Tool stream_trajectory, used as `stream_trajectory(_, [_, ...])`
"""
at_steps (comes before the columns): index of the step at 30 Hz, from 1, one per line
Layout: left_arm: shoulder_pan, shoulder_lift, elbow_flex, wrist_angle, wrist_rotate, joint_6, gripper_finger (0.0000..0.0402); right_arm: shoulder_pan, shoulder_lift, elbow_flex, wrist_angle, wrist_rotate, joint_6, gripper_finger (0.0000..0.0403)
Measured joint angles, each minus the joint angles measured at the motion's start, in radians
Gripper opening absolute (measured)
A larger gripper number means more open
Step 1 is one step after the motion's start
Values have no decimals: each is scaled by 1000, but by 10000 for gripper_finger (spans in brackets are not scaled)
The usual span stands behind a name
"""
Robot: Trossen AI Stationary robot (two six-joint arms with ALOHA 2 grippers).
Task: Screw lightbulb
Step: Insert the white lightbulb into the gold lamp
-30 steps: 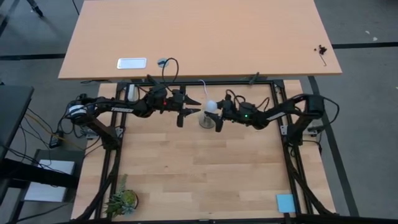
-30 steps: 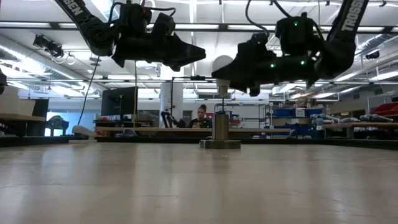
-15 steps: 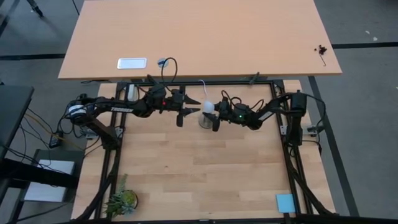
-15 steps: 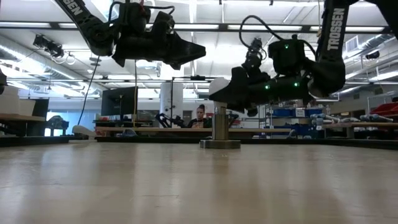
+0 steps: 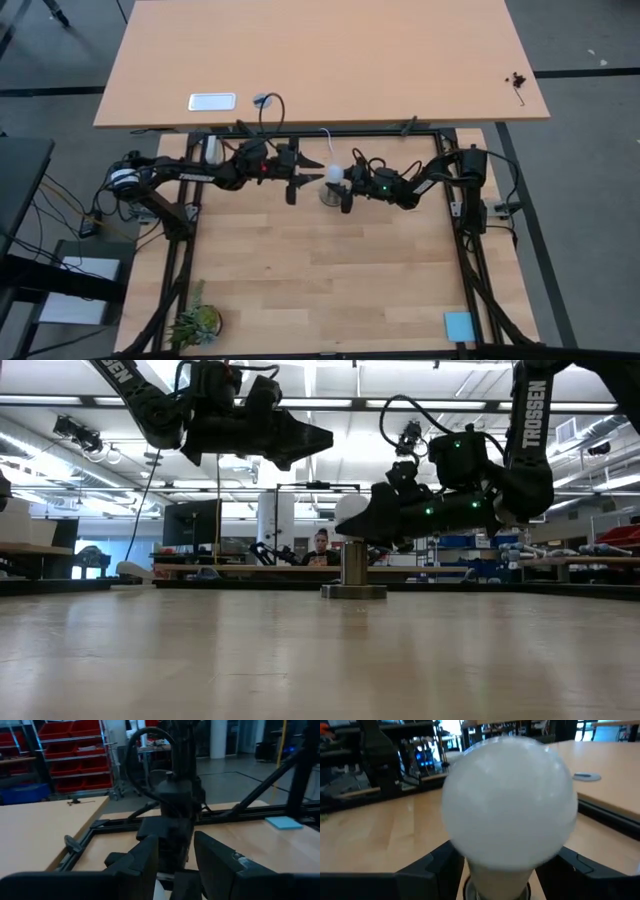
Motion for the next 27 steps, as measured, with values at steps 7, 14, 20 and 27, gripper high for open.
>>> stream_trajectory(7, [-8,71,37,-3,-71,0,131,0,0,0,-31,0,-39,228])
stream_trajectory(14, [-9,145,77,-6,-182,0,131,2,0,0,-30,0,-72,228])
stream_trajectory(20, [-9,154,80,-64,-237,19,131,2,0,0,-29,0,-80,229])
stream_trajectory(27, [-9,154,80,-107,-362,32,129,3,0,0,-29,0,-81,229])
